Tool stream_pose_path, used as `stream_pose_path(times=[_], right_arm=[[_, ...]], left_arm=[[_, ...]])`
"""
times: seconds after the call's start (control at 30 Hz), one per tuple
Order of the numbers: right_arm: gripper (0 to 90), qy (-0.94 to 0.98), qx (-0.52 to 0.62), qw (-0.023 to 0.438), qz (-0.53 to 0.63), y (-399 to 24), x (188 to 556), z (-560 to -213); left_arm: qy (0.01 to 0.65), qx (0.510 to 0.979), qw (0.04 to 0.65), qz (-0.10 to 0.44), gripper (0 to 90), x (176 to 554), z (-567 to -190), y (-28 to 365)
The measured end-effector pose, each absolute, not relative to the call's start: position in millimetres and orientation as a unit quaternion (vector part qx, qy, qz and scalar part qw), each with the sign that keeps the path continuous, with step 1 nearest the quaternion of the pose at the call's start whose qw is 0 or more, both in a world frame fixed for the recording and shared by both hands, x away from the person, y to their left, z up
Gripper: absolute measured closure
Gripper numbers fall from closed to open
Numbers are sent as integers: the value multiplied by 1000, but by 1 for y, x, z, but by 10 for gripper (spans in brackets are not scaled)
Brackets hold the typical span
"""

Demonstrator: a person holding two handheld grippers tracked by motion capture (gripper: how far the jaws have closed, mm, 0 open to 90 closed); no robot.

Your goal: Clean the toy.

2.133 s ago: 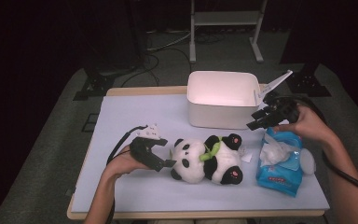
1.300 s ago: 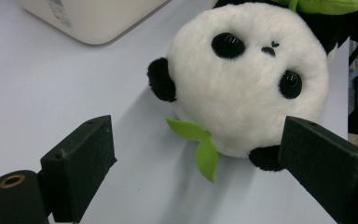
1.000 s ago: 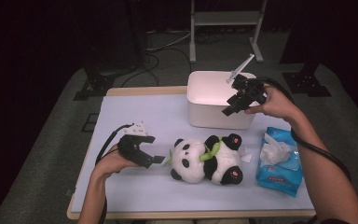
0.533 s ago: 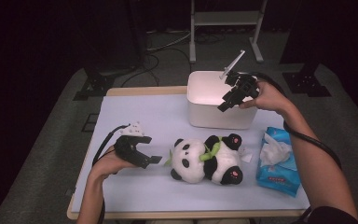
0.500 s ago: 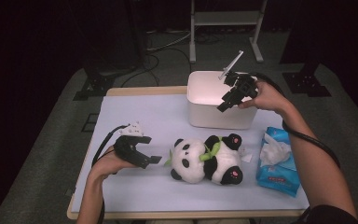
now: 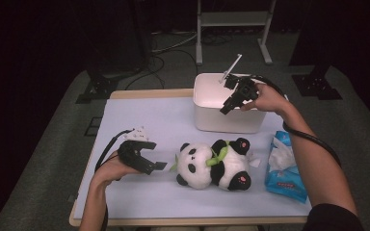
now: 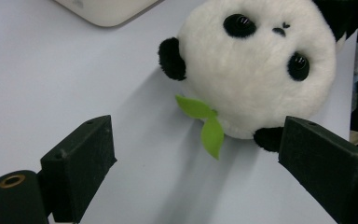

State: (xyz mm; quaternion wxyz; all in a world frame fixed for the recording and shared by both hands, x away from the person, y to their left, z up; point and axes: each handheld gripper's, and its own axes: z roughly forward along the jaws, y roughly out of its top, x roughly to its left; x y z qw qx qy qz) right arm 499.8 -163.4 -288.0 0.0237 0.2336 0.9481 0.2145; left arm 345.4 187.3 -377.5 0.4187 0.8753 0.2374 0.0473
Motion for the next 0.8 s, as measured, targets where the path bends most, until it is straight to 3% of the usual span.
stream_pose_path(times=[0.5, 0.8], right_arm=[[788, 951, 230, 8, 207, -149, 508, -295], [812, 947, 227, -2, 226, -152, 509, -298]], left_arm=[[235, 876, 420, 42, 96, 345, -380, 187], [236, 876, 419, 42, 96, 347, -381, 188]])
